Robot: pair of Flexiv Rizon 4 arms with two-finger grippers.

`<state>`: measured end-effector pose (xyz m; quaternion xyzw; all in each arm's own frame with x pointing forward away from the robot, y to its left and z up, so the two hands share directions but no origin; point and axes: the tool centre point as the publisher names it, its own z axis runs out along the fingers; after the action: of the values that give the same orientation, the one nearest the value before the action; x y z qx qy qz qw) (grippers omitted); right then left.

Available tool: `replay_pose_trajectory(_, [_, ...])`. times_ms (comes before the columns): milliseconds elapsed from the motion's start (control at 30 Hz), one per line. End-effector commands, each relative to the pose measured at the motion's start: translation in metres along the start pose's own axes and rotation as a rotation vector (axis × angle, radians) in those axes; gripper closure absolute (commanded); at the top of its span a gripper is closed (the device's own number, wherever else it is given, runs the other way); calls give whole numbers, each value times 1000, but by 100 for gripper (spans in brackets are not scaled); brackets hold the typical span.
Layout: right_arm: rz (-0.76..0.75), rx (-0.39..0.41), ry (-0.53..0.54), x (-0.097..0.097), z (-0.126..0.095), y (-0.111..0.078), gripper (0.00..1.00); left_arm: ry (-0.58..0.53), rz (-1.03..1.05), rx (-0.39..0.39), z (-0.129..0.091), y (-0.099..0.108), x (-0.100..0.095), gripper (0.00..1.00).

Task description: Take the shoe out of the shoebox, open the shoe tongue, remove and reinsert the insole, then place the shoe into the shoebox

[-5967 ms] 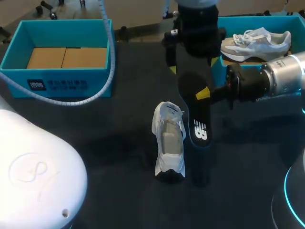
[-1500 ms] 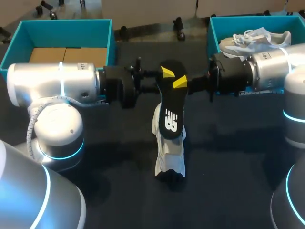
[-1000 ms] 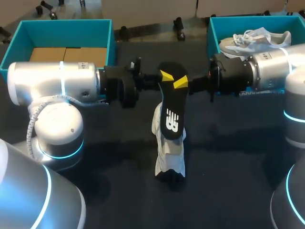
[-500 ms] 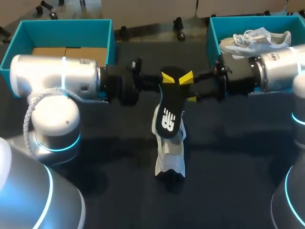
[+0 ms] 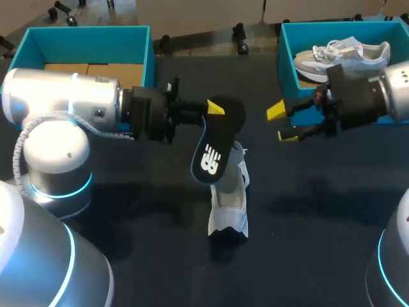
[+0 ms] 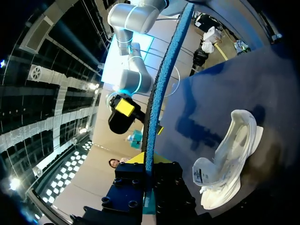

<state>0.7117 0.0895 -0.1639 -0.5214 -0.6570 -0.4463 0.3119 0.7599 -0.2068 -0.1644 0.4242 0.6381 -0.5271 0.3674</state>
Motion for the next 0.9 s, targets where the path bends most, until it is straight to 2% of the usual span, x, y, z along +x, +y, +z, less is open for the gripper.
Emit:
replay_pose_trajectory(33, [-85, 43, -69, 2, -18, -7, 0, 3, -19, 10, -9, -4, 3, 100])
replay_pose_trajectory(100, [-131, 60, -68, 1, -19, -6, 0, -1, -32, 14, -10, -5, 5, 100])
replay_pose_trajectory(167, [-127, 59, -140, 0, -19, -4, 0, 2, -34, 17, -12, -7, 5, 100])
replay_pose_trajectory(900, [-127, 59, -140, 0, -19, -4, 0, 4, -34, 17, -12, -8, 5, 100])
